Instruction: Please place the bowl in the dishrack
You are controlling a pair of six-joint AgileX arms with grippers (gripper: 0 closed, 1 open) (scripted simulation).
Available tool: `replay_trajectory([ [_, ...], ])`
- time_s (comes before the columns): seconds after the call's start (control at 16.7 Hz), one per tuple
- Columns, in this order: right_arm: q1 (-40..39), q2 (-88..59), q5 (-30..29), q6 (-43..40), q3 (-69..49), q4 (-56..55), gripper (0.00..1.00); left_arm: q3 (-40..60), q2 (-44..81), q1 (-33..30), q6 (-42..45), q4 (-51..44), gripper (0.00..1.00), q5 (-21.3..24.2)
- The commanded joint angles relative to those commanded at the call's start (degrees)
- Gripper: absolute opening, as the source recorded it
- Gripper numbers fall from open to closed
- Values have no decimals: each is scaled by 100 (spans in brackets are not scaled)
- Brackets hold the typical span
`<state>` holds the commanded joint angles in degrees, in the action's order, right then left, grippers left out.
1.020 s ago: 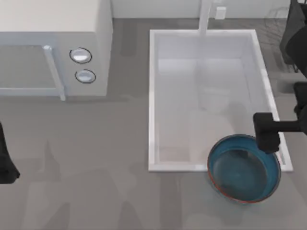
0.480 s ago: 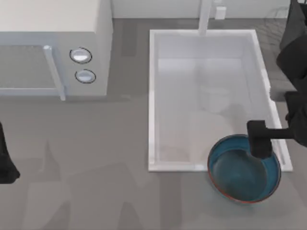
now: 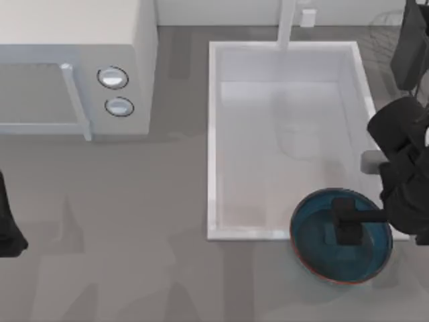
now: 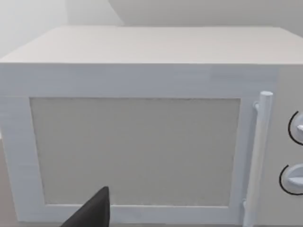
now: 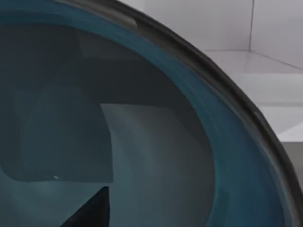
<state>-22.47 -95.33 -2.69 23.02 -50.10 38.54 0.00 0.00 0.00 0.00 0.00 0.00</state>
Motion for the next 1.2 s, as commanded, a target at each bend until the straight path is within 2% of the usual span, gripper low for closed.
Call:
replay_trajectory([
  [0.18,0,0,0,0,0,0,100,0,0,0,0,0,100,0],
  [0.96,0,0,0,0,0,0,2,0,0,0,0,0,100,0],
  [1.2,0,0,0,0,0,0,0,0,0,0,0,0,100,0],
])
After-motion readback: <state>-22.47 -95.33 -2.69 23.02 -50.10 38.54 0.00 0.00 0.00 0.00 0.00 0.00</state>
